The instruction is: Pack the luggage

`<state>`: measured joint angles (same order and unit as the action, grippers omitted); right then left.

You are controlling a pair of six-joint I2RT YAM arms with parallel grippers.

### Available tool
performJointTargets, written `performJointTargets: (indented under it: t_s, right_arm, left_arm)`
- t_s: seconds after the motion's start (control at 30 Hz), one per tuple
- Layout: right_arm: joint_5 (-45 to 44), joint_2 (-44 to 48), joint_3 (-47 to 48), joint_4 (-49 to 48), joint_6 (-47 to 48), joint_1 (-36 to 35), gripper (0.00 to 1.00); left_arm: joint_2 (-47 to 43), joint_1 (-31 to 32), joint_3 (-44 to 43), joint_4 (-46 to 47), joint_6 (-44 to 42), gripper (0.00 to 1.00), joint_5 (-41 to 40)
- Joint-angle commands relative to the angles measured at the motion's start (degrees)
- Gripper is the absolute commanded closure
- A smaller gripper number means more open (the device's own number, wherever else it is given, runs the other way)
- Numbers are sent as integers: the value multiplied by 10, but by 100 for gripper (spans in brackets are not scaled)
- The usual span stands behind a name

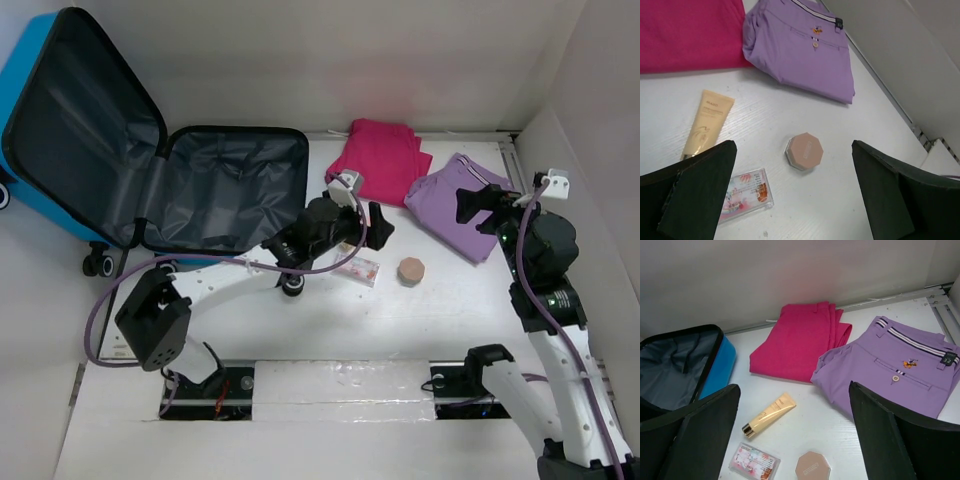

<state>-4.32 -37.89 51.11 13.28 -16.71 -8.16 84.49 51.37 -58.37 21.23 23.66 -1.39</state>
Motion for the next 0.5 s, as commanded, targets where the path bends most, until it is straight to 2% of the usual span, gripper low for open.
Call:
performJointTargets:
  t_s: [0.0,0.1,0.2,0.27,0.3,0.33,0.37,0.4,0.47]
  right_arm:
    - [-9,3,35,-6,3,3,5]
    - [-14,3,46,-6,3,3,8]
    - [-14,3,59,0,3,3,25]
    - [-9,3,65,0,3,3,56]
    - [-9,3,70,7,3,3,76]
    - [-9,3,70,7,3,3,76]
    - [-9,3,75,7,3,3,91]
    - [-9,3,75,14,3,3,96]
    - [-15,3,80,20,8,3,94]
  left_arm:
    - [15,7,-27,48,14,5,47]
    - [55,35,-49,48,14,12,56]
    - [111,61,-86,28,14,25,56]
    - [138,66,-118,14,19,29,49]
    - [163,73,-141,0,30,31,41]
    - [175,73,-152,-6,36,32,41]
    - [187,73,-162,-12,42,32,32]
    - [199,73,-176,-21,48,32,16]
    - [240,79,-219,-62,67,32,-6]
